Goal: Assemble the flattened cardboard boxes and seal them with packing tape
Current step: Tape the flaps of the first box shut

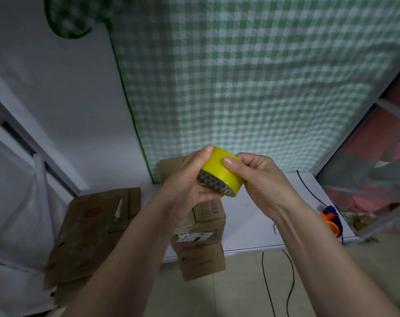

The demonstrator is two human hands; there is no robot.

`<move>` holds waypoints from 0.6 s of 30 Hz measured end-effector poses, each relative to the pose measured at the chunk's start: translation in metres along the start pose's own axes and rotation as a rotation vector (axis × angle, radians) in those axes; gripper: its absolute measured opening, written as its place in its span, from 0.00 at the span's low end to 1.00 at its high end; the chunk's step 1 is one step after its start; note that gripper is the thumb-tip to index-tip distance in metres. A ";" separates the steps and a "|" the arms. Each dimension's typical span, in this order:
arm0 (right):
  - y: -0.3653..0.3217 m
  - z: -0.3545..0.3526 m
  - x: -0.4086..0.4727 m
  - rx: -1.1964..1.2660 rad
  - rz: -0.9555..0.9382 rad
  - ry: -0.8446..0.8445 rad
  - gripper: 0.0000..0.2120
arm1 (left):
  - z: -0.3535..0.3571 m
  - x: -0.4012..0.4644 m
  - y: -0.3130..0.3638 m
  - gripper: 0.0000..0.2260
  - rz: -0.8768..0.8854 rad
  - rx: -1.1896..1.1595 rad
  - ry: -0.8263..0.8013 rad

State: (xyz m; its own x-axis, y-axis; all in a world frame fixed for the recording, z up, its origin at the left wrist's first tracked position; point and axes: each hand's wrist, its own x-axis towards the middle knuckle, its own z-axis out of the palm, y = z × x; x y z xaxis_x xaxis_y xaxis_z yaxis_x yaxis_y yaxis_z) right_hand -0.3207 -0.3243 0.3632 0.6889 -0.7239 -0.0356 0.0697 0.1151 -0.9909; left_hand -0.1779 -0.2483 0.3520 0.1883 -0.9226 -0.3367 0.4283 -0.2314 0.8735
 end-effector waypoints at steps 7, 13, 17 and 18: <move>-0.002 -0.019 -0.001 0.042 -0.027 -0.214 0.22 | 0.001 -0.004 0.004 0.38 -0.164 -0.220 -0.075; 0.001 -0.024 -0.002 0.080 -0.047 -0.191 0.26 | 0.006 -0.005 0.005 0.36 -0.178 -0.278 -0.065; 0.005 -0.014 -0.004 0.067 -0.064 -0.071 0.17 | 0.011 -0.003 0.003 0.31 -0.009 -0.066 0.179; 0.005 -0.012 -0.004 0.068 -0.069 -0.031 0.13 | 0.012 -0.003 0.001 0.29 0.063 0.040 0.233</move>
State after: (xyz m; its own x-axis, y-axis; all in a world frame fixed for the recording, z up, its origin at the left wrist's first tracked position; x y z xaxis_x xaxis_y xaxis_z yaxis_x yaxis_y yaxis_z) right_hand -0.3318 -0.3284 0.3566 0.7029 -0.7103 0.0371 0.1653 0.1124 -0.9798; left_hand -0.1881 -0.2499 0.3582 0.4143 -0.8404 -0.3494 0.3747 -0.1923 0.9070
